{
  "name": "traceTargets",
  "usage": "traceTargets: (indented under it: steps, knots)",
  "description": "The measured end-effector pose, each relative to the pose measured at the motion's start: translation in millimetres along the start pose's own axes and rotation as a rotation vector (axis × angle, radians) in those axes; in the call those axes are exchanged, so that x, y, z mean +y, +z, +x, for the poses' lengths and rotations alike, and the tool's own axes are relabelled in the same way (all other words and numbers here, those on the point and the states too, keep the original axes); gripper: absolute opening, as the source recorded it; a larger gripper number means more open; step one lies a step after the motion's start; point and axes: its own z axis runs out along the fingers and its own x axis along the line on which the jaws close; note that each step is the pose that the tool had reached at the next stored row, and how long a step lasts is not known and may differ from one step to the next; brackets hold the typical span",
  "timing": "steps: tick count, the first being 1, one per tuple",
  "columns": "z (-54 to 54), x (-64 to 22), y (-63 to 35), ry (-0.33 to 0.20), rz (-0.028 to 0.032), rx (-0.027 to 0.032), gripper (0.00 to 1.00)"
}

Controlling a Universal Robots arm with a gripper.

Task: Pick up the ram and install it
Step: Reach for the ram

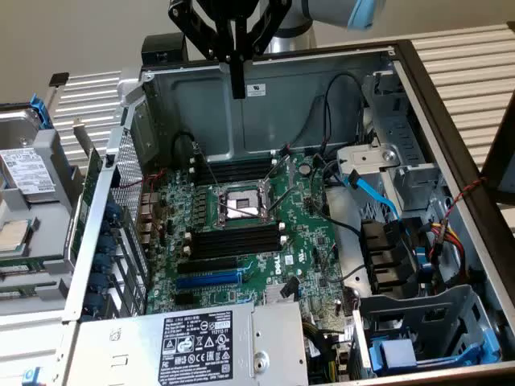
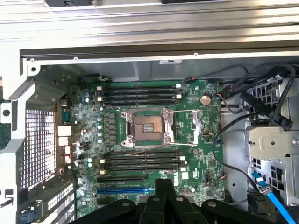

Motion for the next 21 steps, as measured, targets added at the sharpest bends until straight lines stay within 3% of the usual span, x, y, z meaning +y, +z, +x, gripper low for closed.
traceTargets:
  steps: [10, 21]
  knots:
    - [0.7, -1.3, -0.1, 0.002, 0.0001, -0.0001, 0.11]
    - [4.8, -10.9, -0.6, 0.002, 0.0, -0.0001, 0.11]
